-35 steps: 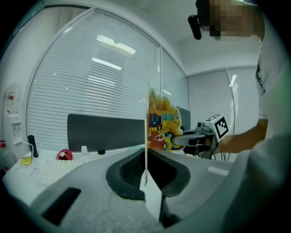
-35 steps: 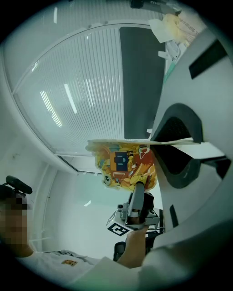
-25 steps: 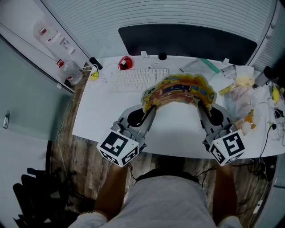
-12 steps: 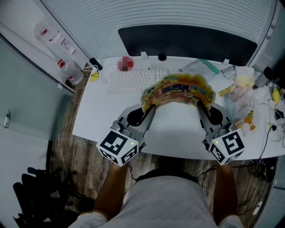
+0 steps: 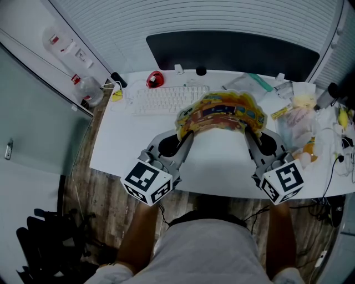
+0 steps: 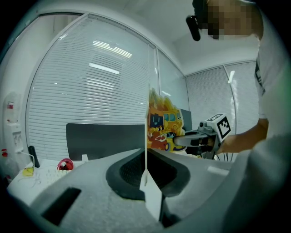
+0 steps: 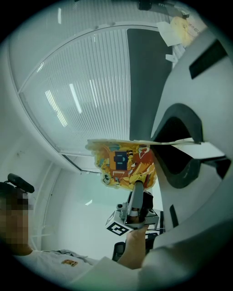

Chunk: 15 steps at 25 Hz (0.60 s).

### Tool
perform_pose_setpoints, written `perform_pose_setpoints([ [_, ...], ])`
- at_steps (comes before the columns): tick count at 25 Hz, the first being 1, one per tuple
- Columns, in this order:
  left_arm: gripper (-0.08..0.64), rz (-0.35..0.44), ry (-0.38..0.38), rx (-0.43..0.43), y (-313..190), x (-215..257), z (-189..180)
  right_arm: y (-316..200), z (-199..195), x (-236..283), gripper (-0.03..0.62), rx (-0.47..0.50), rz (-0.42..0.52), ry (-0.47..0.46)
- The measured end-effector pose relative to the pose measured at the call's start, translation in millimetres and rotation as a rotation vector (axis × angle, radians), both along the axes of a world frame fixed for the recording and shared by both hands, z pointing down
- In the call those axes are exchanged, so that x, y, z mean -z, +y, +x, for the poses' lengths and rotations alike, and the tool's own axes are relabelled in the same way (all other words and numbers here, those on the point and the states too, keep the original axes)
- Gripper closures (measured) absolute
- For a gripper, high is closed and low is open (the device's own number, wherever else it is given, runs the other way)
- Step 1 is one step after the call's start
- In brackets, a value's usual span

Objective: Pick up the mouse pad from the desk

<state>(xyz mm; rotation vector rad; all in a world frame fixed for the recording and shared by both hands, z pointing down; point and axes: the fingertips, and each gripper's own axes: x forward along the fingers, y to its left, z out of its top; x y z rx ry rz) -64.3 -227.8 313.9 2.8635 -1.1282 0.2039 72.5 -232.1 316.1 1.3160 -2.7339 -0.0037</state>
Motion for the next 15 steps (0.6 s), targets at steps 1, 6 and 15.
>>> perform_pose_setpoints([
  [1,0.537,-0.001,-0.001,0.0,0.2,-0.3,0.1,0.4,0.1,-0.4,0.575,0.0,-0.001,0.001],
  [6,0.537,-0.001,-0.005,0.0,0.6,-1.2,0.7,1.0,0.4,-1.8,0.575,0.003,-0.001,0.004],
  [15,0.537,-0.006,-0.006,0.003,0.6,-3.5,-1.4,1.3,-1.7,-4.2,0.575,0.007,-0.005,0.009],
])
